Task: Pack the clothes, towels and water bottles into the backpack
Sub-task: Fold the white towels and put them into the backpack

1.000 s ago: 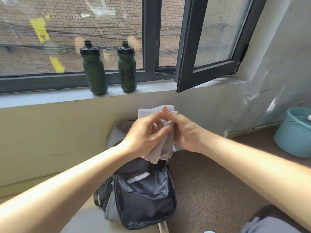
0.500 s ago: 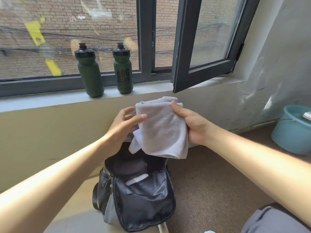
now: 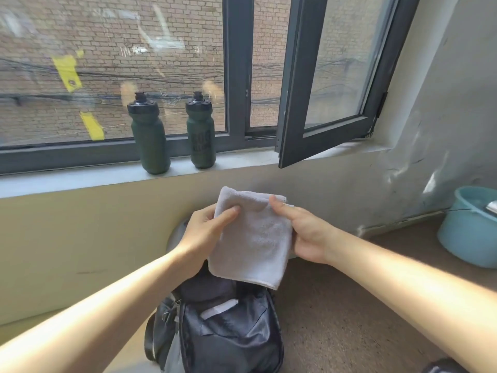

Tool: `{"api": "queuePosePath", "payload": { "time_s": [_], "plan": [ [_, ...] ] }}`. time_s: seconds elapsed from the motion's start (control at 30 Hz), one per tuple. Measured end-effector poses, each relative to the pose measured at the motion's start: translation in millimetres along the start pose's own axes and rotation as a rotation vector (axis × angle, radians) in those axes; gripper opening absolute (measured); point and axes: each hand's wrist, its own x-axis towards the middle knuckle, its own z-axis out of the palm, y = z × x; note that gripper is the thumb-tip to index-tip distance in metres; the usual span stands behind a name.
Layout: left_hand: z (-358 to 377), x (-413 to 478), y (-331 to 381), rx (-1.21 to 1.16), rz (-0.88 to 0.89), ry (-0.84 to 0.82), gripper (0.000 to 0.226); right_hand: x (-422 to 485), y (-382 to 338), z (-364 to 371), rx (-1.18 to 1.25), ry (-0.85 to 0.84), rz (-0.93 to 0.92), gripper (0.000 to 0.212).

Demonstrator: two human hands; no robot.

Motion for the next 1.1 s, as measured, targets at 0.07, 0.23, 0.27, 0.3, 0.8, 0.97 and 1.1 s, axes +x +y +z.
{"api": "queuePosePath", "payload": {
  "time_s": [0.07,0.23,0.27,0.3,0.8,0.97,1.1],
  "plan": [
    [0,0,4,-0.106,-0.023,0.018,0.020,-4,0,1,-0.020,-0.053,-0.007,0.038],
    [-3,4,4,-0.023,-0.024,0.111,0.023,5,11,5,-0.105,0.028,-0.005,0.040],
    [-3,4,2,0.030,-0.015,0.094,0.020,6,13,6,-0.116,0.066,-0.012,0.036],
    [-3,4,0,0.080,-0.021,0.067,0.022,5,14,9,-0.121,0.102,-0.020,0.033],
    [34,-24,16,1.112,0.417,0.073,0.035,4,13,22,-0.119,0.321,0.048,0.038],
    [36,-31,15,1.123,0.414,-0.074,0.073,2,8,22,-0.010,0.236,0.079,0.042],
    [36,-26,10,1.173,0.403,-0.032,0.074,1,7,24,0.075,0.030,0.067,0.076]
  ]
}}
